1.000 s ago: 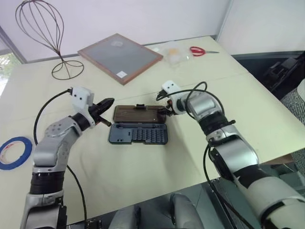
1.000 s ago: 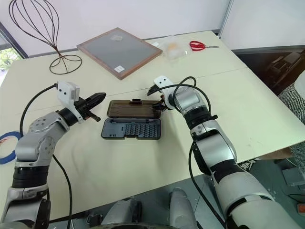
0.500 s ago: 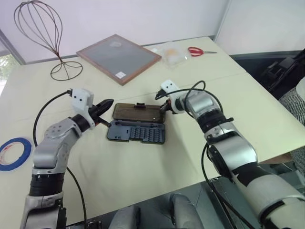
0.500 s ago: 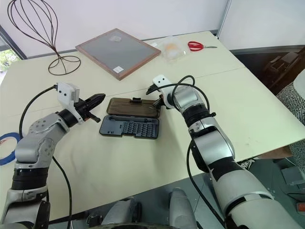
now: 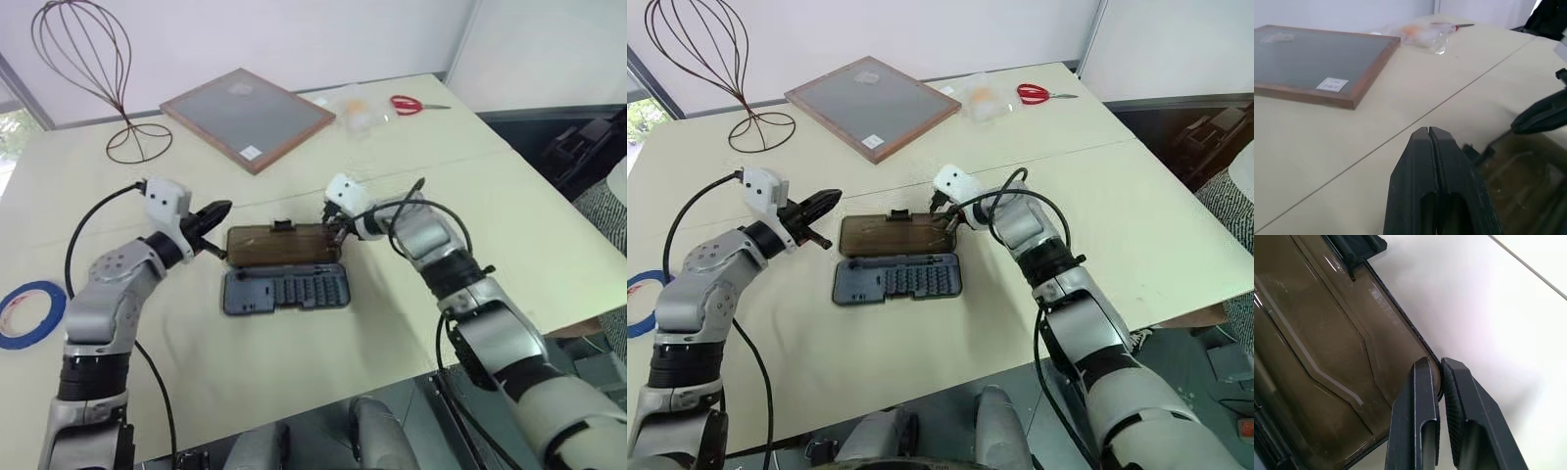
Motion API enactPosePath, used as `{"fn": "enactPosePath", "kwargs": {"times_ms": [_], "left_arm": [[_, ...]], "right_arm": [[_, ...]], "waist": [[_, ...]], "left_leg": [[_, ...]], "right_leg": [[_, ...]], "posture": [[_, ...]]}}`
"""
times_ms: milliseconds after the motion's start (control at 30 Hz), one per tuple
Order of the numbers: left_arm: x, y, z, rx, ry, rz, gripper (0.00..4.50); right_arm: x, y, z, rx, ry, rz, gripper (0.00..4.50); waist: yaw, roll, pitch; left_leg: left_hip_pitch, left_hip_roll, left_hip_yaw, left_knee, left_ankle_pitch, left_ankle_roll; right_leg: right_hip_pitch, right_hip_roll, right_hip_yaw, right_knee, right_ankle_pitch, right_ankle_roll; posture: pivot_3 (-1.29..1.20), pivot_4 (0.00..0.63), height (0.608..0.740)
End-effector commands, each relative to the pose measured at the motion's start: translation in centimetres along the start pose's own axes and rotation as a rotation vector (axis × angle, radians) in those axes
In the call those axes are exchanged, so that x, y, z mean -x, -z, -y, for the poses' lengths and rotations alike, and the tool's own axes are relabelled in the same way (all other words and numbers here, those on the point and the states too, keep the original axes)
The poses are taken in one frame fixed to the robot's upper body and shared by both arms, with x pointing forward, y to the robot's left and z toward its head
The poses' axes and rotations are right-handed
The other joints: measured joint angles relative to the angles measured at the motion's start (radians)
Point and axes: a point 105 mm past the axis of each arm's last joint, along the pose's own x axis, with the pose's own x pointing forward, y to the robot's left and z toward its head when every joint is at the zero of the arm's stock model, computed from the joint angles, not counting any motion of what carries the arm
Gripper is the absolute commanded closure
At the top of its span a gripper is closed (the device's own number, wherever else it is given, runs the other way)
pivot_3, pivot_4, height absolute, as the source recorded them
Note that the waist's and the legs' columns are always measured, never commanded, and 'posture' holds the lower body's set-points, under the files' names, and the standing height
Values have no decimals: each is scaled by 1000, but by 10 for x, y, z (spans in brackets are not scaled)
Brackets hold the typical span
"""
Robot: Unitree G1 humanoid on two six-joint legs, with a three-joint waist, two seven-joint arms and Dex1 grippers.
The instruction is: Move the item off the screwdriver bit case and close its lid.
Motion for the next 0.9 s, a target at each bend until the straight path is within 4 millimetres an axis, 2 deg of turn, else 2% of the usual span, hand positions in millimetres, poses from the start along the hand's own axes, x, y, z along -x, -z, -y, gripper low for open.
{"fn": "enactPosePath", "kwargs": {"times_ms": [33, 300, 633, 900], "left_arm": [[-1, -15, -2, -42, 4, 46, 4500], [-2, -15, -2, -42, 8, 48, 4500], [-2, -13, 0, -37, 11, 46, 4500], [-5, -13, 1, -35, 20, 49, 4500]], "right_arm": [[1, 7, -19, 84, -82, -12, 4426], [10, 7, -29, 217, -117, 3, 4426], [14, 20, -18, 187, -63, -71, 4426], [20, 23, -16, 158, -48, -63, 4426]], "waist": [[5, 0, 0], [27, 0, 0], [28, 0, 0], [32, 0, 0]], "left_leg": [[0, 0, 0, 0, 0, 0], [0, 0, 0, 1, 0, 0], [0, 0, 1, 1, 0, 0], [0, 0, 1, 2, 0, 0]], "right_leg": [[0, 0, 0, 0, 0, 0], [1, 0, 0, -1, 0, 0], [1, 0, 0, -1, 0, 0], [1, 0, 0, -1, 0, 0]], "posture": [[0, 150, 740], [0, 150, 740], [0, 150, 740], [0, 150, 740]]}}
